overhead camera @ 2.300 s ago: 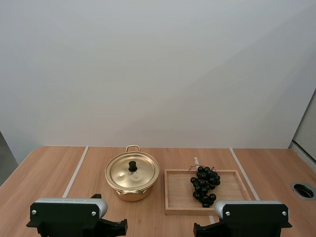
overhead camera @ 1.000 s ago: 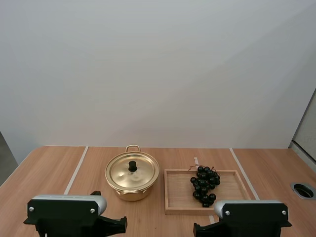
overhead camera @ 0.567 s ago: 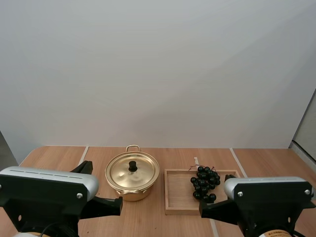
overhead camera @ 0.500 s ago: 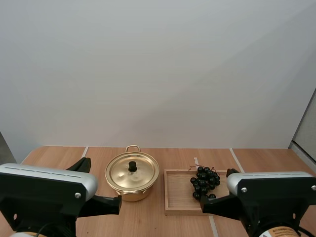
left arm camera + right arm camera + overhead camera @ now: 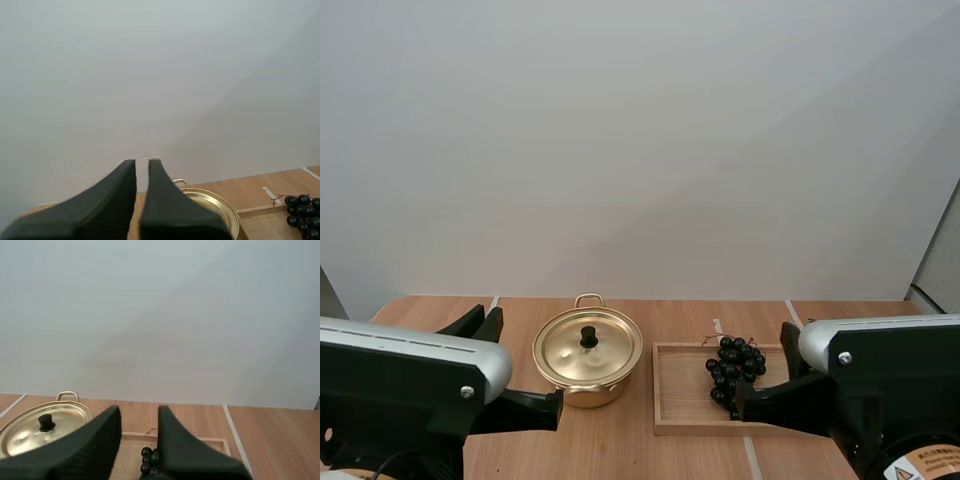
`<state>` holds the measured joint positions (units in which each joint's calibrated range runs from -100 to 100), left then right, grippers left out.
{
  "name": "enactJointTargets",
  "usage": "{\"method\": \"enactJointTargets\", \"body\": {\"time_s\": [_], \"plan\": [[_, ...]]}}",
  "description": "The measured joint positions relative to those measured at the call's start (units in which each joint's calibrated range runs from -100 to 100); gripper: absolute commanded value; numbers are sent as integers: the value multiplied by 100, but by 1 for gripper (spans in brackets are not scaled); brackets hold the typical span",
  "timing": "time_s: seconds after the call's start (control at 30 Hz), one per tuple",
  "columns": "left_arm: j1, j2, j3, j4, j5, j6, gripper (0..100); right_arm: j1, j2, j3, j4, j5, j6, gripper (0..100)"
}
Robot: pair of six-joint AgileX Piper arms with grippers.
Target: Open the lid, put the grape in the pot, and close it
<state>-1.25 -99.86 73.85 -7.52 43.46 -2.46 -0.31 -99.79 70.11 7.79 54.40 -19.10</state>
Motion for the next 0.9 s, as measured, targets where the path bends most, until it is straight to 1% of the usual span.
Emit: {"method": "enactJointTargets", "body": {"time_s": [0.03, 0.07, 0.1, 0.4, 0.57, 0.67, 0.7, 0.73, 0.83, 0.9], "plan": [[0, 0, 0, 0, 0, 0, 84, -6, 0, -3, 0, 173, 0, 100], [0, 0, 0, 0, 0, -17, 95, -6, 0, -3, 0, 194, 0, 100], [0, 0, 0, 10, 6, -29, 100, -6, 0, -3, 0, 278, 0, 100], [0, 0, 0, 10, 79, -42, 100, -6, 0, -3, 0, 350, 0, 100], [88, 0, -30, 10, 467, -42, 100, -6, 0, -3, 0, 571, 0, 100], [99, 0, -42, 10, 633, -42, 100, -6, 0, -3, 0, 616, 0, 100], [113, 0, -54, 10, 1002, -2, 100, -6, 0, -3, 0, 616, 0, 100], [113, 0, -54, 10, 1072, -3, 100, -6, 0, -3, 0, 633, -9, 100], [125, 152, -124, 21, 1493, 131, 100, -6, 0, -3, 0, 786, -239, 100], [125, 297, -194, 21, 1558, 186, 100, -6, 119, -29, 0, 867, -398, 100]]}}
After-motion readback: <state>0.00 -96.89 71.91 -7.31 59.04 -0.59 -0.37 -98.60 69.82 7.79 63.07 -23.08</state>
